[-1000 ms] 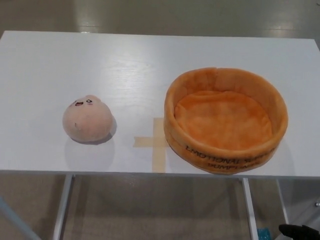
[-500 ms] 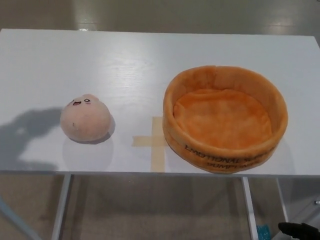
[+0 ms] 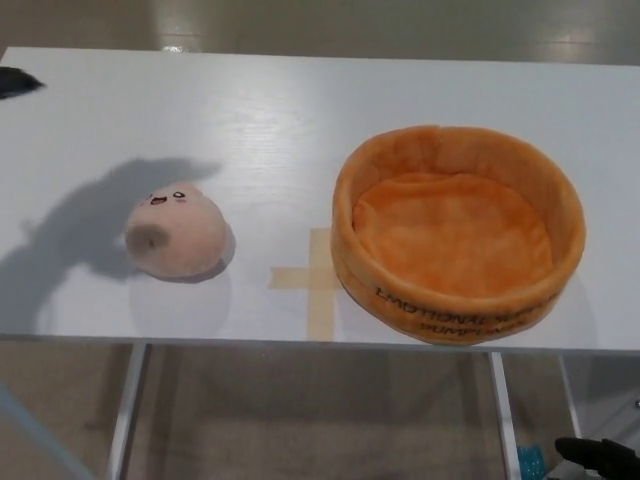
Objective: Use the left hand to pick up the pink round toy on the left and place it inside the orange plate on the desk.
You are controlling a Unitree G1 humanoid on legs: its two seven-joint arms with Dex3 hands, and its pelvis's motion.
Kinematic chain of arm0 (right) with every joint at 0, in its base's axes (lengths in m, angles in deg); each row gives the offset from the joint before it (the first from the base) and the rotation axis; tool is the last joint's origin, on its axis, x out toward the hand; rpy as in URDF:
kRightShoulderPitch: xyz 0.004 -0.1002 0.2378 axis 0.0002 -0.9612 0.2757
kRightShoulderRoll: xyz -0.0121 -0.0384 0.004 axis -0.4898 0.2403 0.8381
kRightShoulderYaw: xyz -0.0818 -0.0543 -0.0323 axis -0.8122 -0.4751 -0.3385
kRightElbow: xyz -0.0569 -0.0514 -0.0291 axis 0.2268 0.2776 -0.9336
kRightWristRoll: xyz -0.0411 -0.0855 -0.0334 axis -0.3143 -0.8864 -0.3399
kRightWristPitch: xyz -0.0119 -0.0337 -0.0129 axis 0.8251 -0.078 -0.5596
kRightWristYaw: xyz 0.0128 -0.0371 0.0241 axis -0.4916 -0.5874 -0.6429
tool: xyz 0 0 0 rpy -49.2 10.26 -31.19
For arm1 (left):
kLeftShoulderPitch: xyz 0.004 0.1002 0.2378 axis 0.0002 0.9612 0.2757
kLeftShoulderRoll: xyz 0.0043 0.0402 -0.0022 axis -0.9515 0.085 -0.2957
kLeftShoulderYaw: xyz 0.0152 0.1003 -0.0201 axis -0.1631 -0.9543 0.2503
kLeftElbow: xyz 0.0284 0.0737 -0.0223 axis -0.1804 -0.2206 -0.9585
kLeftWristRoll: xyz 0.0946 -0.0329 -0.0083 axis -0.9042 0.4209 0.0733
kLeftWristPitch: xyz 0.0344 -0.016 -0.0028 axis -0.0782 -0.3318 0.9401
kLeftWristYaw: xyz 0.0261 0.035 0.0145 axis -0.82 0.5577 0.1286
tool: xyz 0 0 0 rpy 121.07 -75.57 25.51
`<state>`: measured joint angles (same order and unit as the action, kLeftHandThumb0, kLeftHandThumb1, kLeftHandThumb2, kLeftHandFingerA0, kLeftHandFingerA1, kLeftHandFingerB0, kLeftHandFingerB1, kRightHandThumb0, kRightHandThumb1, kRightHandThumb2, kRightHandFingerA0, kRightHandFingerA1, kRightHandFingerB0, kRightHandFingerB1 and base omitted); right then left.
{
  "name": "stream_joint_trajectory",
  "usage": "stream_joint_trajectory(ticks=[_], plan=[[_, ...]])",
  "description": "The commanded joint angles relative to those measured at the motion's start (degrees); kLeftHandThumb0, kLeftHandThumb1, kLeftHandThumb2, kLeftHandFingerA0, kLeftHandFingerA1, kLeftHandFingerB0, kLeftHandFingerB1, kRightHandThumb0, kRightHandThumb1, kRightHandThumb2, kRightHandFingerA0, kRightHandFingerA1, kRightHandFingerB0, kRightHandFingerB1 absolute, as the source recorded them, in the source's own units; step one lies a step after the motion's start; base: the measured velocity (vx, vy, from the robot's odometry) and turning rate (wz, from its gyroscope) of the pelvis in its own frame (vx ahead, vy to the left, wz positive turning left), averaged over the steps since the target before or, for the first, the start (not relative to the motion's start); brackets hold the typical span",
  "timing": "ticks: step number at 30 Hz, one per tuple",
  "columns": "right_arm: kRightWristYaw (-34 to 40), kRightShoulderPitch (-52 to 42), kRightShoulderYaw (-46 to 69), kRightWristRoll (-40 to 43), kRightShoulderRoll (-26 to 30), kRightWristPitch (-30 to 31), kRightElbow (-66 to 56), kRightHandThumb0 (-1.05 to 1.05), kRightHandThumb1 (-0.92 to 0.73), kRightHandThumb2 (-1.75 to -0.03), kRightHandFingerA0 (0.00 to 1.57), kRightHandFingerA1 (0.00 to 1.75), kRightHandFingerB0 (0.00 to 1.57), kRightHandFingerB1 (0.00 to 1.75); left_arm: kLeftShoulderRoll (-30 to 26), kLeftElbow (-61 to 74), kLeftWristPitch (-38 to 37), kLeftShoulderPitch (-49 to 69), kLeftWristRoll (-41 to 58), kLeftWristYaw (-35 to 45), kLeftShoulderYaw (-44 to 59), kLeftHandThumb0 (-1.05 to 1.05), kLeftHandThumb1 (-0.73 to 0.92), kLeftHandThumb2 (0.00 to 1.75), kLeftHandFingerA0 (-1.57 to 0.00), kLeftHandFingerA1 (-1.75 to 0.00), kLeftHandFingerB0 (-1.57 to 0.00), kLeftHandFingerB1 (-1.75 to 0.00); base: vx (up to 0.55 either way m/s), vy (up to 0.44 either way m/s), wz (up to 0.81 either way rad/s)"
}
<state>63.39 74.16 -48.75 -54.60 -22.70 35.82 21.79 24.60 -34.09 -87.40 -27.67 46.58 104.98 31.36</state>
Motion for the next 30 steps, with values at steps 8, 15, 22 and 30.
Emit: stream_joint_trajectory(ticks=[8,15,22,30], plan=[[-0.4,0.2,0.0,0.4,0.9,0.3,0.4,-0.40,-0.57,-0.58,0.74,0.57,0.64,0.44,8.6,-16.6,-7.1,-7.8,-15.9,-6.9,-13.9,-0.17,0.37,0.89,-0.10,-0.52,-0.09,-0.50,0.00,0.000,0.00],[-1.1,0.2,0.5,1.0,0.7,0.0,0.3,-0.40,-0.57,-0.58,0.74,0.61,0.66,0.44,10.4,-22.7,-11.6,-8.3,-20.5,-10.2,-17.8,-0.32,0.45,0.58,-0.23,-0.36,-0.21,-0.32,0.00,0.000,0.00],[-0.7,0.0,0.4,0.8,0.7,0.1,0.4,-0.40,-0.58,-0.58,0.76,0.64,0.64,0.44,11.8,-24.6,-12.4,-6.9,-25.4,-11.8,-21.6,-0.27,0.43,0.56,-0.18,-0.32,-0.13,-0.30,0.00,0.000,0.00],[-0.7,0.2,0.5,0.8,0.6,0.0,0.4,-0.39,-0.57,-0.58,0.76,0.61,0.65,0.45,11.2,-25.1,-11.8,-7.4,-30.2,-11.8,-25.7,-0.42,0.33,0.67,0.00,-0.13,0.00,-0.17,0.00,0.000,0.00]])
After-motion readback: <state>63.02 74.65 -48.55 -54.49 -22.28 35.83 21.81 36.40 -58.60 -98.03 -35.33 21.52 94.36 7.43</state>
